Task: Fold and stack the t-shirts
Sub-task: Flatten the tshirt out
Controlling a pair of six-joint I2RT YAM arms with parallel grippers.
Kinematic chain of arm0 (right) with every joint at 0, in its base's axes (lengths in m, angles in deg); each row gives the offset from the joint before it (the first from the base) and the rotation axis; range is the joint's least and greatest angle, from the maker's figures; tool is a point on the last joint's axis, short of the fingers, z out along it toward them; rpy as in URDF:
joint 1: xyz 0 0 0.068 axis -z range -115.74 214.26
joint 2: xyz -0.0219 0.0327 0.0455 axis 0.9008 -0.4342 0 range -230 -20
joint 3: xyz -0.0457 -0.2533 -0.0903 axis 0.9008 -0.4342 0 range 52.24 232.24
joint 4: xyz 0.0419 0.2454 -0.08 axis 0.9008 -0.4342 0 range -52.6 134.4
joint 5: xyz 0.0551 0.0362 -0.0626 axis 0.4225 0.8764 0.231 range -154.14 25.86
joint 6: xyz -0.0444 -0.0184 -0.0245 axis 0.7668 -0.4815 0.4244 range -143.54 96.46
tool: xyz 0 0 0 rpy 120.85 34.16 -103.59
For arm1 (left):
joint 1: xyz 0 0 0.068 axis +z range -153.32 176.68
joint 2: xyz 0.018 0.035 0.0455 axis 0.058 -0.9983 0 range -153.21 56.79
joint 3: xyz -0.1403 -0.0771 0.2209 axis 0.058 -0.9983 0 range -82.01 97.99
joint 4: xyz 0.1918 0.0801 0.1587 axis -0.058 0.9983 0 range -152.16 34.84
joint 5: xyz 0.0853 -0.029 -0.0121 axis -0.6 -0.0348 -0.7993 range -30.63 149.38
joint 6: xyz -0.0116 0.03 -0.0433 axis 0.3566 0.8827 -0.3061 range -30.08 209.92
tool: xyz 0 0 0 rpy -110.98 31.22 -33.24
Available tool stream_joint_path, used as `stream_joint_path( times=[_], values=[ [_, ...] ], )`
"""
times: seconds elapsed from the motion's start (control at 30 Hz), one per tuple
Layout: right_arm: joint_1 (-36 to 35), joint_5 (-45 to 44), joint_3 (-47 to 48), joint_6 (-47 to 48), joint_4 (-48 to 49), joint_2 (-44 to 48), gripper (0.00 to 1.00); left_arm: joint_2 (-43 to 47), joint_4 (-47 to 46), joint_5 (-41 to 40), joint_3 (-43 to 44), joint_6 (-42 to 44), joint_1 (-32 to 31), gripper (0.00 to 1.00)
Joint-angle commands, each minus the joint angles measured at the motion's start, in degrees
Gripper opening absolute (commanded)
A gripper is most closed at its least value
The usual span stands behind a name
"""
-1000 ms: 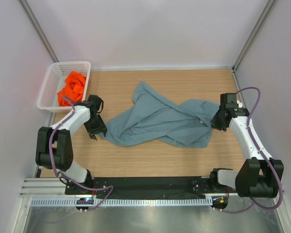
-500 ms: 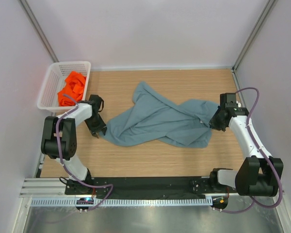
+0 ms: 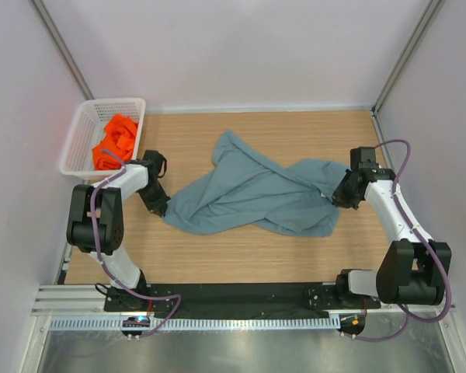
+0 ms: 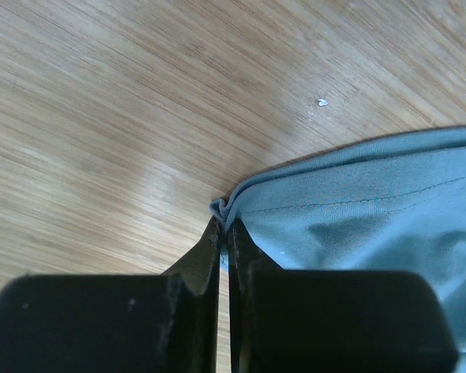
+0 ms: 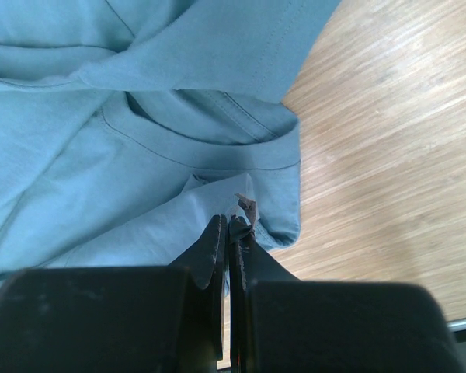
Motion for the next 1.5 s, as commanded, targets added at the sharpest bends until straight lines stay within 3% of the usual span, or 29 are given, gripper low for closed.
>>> stream_joint_path(
  times=[0.0,0.13,0.3,0.47,0.7,0.83,1.03,1.23,1.47],
  values=[
    [0.27,1.25,4.35,0.37,0.72,-0.86,0.02,2.6,0.53,-2.66,0.56,0.78,0.48,0.0],
    [0.27,1.69,9.27,-0.5,0.1,-2.7,0.02,7.61,4.65,-2.58,3.9,1.48,0.48,0.0],
    [0.44,-0.67,24.37,-7.51,0.89,-7.0,0.02,17.1,7.03,-2.13,11.19,0.52,0.48,0.0],
    [0.97,-2.09,48.5,-11.93,1.5,-14.39,0.02,17.99,8.44,-2.57,28.29,-2.82,0.66,0.0],
    [2.73,-4.55,67.98,-12.73,5.19,-14.66,0.01,14.82,10.82,-0.38,50.46,-3.97,2.06,0.0],
    [2.73,-5.34,70.63,-10.79,11.33,-10.63,0.02,18.15,3.98,0.06,53.04,-3.7,2.32,0.0],
    [2.73,-7.8,79.49,-6.05,14.77,-6.58,0.01,18.42,3.43,1.12,63.65,-3.7,2.33,0.0],
    [2.64,-12.28,78.54,1.59,19.26,0.53,0.01,20.8,2.55,0.77,68.33,-2.21,2.33,0.0],
    [2.73,-13.96,77.93,5.12,21.27,1.43,0.01,20.98,2.47,-0.11,70.35,-1.68,2.24,0.0]
  ],
)
